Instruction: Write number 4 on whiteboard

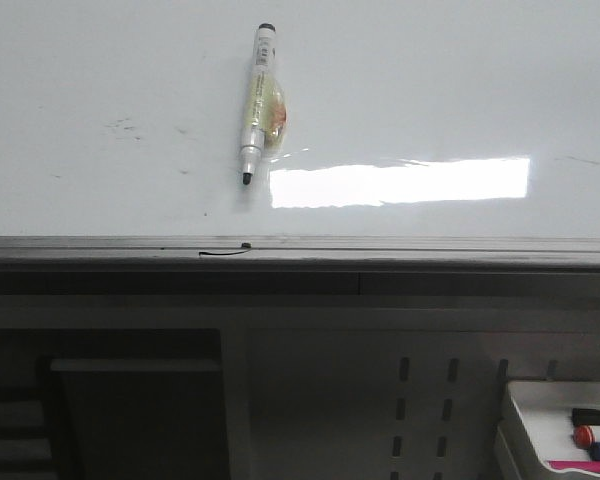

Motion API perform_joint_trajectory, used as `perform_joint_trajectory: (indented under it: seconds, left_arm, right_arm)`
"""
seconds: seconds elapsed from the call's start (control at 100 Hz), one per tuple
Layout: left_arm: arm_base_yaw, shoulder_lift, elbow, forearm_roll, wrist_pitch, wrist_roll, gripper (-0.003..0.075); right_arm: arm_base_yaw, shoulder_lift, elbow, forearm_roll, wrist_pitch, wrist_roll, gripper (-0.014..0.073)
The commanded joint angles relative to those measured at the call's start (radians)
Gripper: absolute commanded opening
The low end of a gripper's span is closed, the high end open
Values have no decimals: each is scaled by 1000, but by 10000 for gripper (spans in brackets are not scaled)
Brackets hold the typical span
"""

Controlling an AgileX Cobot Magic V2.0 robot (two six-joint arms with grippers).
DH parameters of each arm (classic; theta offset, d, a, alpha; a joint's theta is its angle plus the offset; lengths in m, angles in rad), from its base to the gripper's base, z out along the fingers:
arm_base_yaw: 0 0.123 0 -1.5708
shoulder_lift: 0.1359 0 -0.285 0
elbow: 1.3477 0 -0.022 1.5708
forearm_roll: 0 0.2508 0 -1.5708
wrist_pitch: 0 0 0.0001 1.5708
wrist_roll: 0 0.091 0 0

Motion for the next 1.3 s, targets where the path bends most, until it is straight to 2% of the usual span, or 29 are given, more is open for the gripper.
perform_joint_trajectory:
  seconds: [0.0, 0.06, 0.19, 0.28, 0.44, 0.52, 0.61, 0.73, 0.84, 0.9, 0.99, 1.06, 1.09, 1.16, 1.22, 1.29]
  left_arm:
    - [-2, -23, 33, -24, -91, -9, -20]
    - [-2, -23, 33, -138, -125, -9, -20]
    - [-2, -23, 33, -590, -183, -6, -20]
    - [-2, -23, 33, -705, -218, -7, -20]
    - [-2, -23, 33, -908, -246, -7, -20]
    - [-2, -23, 12, -911, -239, -4, -20]
    - [-3, -9, -50, -844, -182, 48, -20]
    - [-3, 74, -171, -713, -85, 130, -20]
    - [-1, 213, -300, -557, 4, 138, -19]
    - [-1, 308, -366, -527, 42, 163, -12]
    - [-3, 442, -440, -524, 87, 235, 77]
    - [-25, 529, -489, -526, 96, 296, 224]
    - [-43, 560, -510, -532, 96, 313, 311]
    - [-85, 635, -549, -564, 98, 352, 438]
    - [-126, 699, -578, -589, 98, 362, 452]
    - [-183, 766, -611, -617, 86, 362, 400]
  right_arm:
    - [-5, -17, 20, -12, -87, -1, -50]
    - [-5, -17, 20, -8, -181, -1, -50]
    - [-5, -17, 20, 120, -416, 3, -50]
    - [-5, -17, 20, 183, -502, 3, -50]
    - [-5, -17, 18, 191, -503, 33, -50]
    - [-5, -13, -12, 211, -488, 179, -50]
    - [-4, 16, -94, 210, -384, 195, -50]
    - [11, 111, -242, 157, -246, 126, -49]
    - [47, 225, -347, 119, -209, 54, -49]
    - [77, 291, -404, 119, -184, 17, -41]
    - [129, 386, -473, 119, -148, -28, 26]
    - [176, 443, -511, 119, -136, -43, 133]
    - [194, 462, -523, 119, -133, -43, 185]
    - [240, 500, -544, 119, -131, -43, 315]
    - [274, 524, -552, 119, -126, -43, 391]
    - [313, 535, -555, 119, -122, -43, 409]
